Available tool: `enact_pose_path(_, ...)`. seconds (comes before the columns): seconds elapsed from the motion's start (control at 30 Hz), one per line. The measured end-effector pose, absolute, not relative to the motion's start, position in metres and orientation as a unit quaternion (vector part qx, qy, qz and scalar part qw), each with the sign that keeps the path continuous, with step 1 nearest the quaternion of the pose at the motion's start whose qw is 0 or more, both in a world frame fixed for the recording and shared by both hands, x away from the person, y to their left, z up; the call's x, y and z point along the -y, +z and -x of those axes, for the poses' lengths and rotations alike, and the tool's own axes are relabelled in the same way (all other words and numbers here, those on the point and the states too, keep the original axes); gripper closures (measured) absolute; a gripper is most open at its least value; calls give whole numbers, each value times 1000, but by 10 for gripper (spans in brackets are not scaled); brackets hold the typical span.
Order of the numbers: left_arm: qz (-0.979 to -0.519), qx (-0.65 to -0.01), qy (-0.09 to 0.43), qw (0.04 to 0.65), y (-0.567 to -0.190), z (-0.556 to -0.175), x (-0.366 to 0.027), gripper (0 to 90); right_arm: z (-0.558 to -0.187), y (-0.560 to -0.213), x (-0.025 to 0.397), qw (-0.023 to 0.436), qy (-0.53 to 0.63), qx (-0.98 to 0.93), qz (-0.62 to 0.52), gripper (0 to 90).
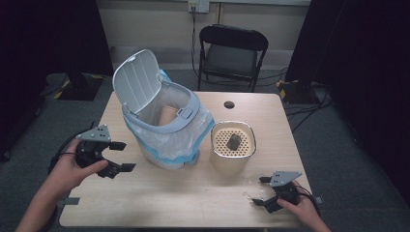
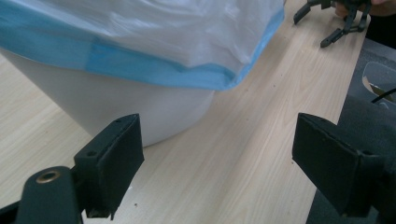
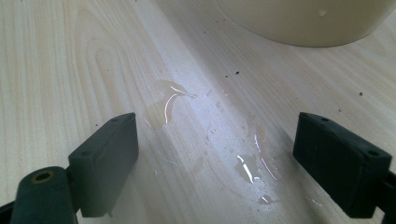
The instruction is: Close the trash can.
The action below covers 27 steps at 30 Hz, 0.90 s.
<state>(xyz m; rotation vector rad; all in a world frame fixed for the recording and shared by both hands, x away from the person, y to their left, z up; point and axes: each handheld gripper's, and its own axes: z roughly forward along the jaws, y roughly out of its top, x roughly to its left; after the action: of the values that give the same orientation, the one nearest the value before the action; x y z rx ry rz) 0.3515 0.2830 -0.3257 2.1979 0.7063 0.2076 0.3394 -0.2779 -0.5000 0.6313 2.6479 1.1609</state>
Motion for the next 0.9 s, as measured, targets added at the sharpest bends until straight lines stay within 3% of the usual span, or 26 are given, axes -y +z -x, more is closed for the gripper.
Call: enact_pose_path(0.9,-861,-311,122,384,-248,-395,-286,163,-340,-500,278,91,391,-891,-212,139)
